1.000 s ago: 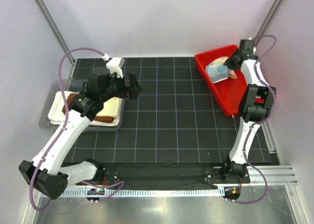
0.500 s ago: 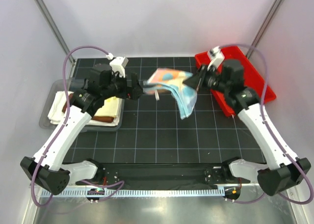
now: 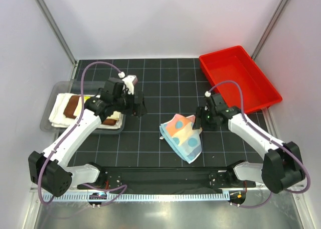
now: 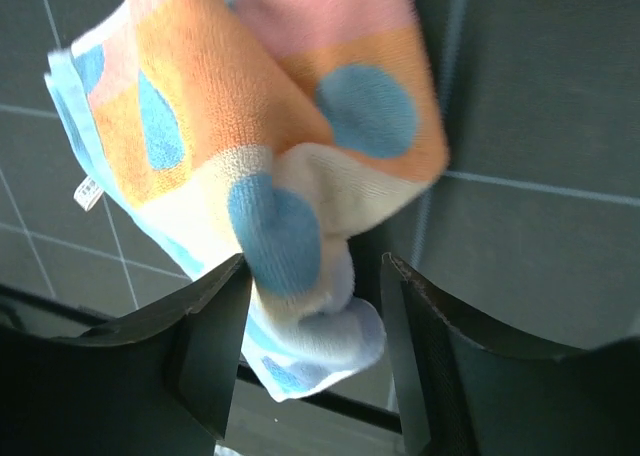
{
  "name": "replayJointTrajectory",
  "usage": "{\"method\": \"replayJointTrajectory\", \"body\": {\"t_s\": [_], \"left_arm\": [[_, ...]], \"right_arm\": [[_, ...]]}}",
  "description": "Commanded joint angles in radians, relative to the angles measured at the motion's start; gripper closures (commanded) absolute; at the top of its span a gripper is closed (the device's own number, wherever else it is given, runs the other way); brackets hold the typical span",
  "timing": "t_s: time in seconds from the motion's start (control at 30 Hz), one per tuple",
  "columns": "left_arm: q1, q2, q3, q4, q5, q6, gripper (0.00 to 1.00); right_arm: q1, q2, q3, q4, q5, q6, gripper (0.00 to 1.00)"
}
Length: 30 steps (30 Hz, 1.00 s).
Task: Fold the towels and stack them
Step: Move the towel to the center of the board, then flatten out the crumpled towel
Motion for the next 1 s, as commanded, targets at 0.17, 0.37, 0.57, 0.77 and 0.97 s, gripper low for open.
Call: {"method": "replayJointTrajectory", "body": {"t_s": [0.17,0.37,0.57,0.77,0.97], "left_arm": [[-0.105,0.130,-0.045,0.131,-0.019,-0.114,0.24],[0.012,0.092,-0.049,0.178,0.042,-0.183,0.22],[0.172,0.049,-0.008,0.132,0.137,-0.171,0.21],[0.195,0.028,-0.026,0.109,0.149,-0.146,0.20],[0.195,0.026,-0.055,0.112,0.160,-0.137,0.19]], "right_arm": [[0.153,-0.071,0.153,-0.205,0.329,0.022,0.44],[0.472,-0.126,0.050,-0.084,0.402,0.059,0.58],[0.654,-0.031,0.024,-0.108,0.517,0.091,0.58],[0.764,0.009,0.013,-0.036,0.527,0.088,0.58],[0.806,0.079,0.010,-0.009,0.510,0.084,0.57]]}}
